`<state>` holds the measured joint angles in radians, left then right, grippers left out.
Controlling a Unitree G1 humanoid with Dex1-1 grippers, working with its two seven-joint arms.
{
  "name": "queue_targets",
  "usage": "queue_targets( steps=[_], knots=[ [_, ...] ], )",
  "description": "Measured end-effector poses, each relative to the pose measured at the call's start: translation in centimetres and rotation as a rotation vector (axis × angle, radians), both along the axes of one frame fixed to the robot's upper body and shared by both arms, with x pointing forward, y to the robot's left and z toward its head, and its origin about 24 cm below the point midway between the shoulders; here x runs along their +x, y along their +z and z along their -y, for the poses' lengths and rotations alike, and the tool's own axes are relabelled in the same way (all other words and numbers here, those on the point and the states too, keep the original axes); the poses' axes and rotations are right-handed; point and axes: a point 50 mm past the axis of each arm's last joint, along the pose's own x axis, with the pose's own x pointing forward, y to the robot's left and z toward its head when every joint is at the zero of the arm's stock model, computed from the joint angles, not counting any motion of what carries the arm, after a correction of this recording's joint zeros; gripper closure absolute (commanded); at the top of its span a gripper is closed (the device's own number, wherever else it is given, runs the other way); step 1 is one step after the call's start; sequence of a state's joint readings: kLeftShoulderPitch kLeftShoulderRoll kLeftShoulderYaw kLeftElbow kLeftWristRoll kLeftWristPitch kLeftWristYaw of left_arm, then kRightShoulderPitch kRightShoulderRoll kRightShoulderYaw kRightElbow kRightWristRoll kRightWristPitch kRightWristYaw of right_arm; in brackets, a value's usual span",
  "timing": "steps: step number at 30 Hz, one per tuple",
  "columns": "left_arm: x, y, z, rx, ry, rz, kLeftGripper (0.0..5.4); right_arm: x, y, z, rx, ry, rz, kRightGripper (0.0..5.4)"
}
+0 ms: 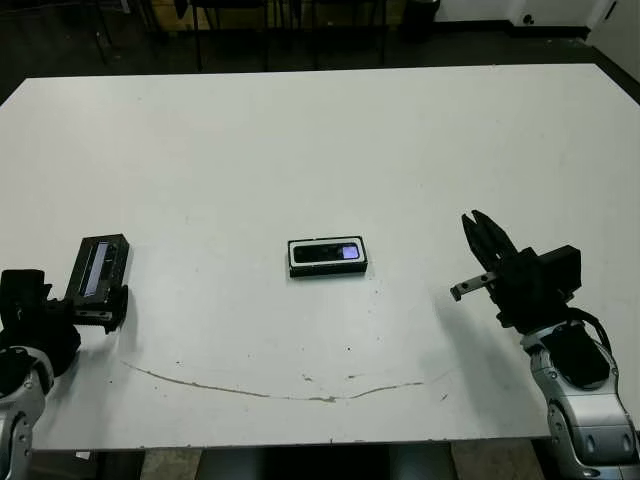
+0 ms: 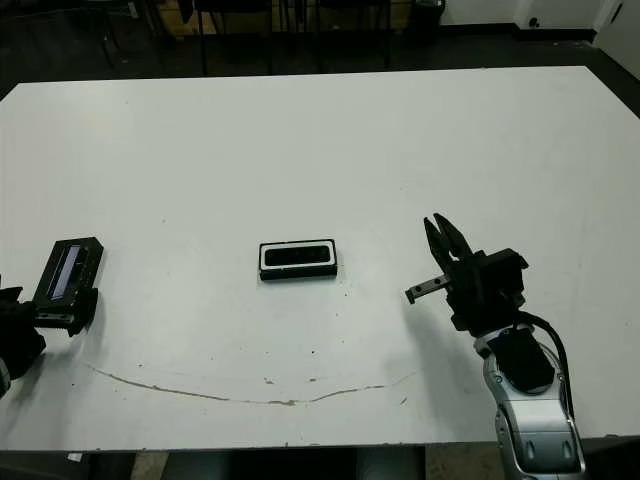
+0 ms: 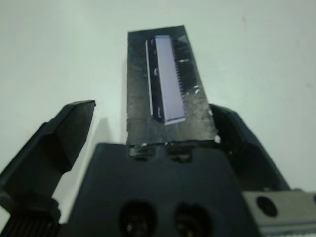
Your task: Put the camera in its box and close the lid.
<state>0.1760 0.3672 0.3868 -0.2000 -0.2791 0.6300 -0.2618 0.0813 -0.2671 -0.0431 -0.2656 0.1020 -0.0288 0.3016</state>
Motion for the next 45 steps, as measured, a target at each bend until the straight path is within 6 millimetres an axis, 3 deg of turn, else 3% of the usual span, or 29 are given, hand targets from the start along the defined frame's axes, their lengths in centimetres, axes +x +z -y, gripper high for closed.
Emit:
queue_targets(
  steps=[15, 28, 32, 37, 45],
  knots=[
    [-0.3, -0.4, 0.5, -0.112, 0.013, 0.04, 2.71, -0.1, -0.2, 0.0, 0.011, 0.003, -0.004, 5.4],
    [-0.7, 0.1, 1.3, -0.11, -0.053, 0.029, 2.72, -0.2, -0.4, 0.1, 0.003, -0.002, -0.005, 5.4],
    [-0.6, 0.8, 2.3, -0.088, -0.091, 0.148, 2.72, -0.2, -0.6, 0.2, 0.009, 0.0, -0.013, 5.4],
    [0.6, 3.0, 4.4, -0.04, -0.215, 0.31, 2.72, -0.1, -1.4, 0.3, 0.034, 0.037, -0.05, 5.4],
    [4.2, 7.3, 7.0, 0.075, -0.574, 0.432, 2.72, 1.2, -1.2, 0.0, 0.041, 0.118, -0.05, 5.4]
  ],
)
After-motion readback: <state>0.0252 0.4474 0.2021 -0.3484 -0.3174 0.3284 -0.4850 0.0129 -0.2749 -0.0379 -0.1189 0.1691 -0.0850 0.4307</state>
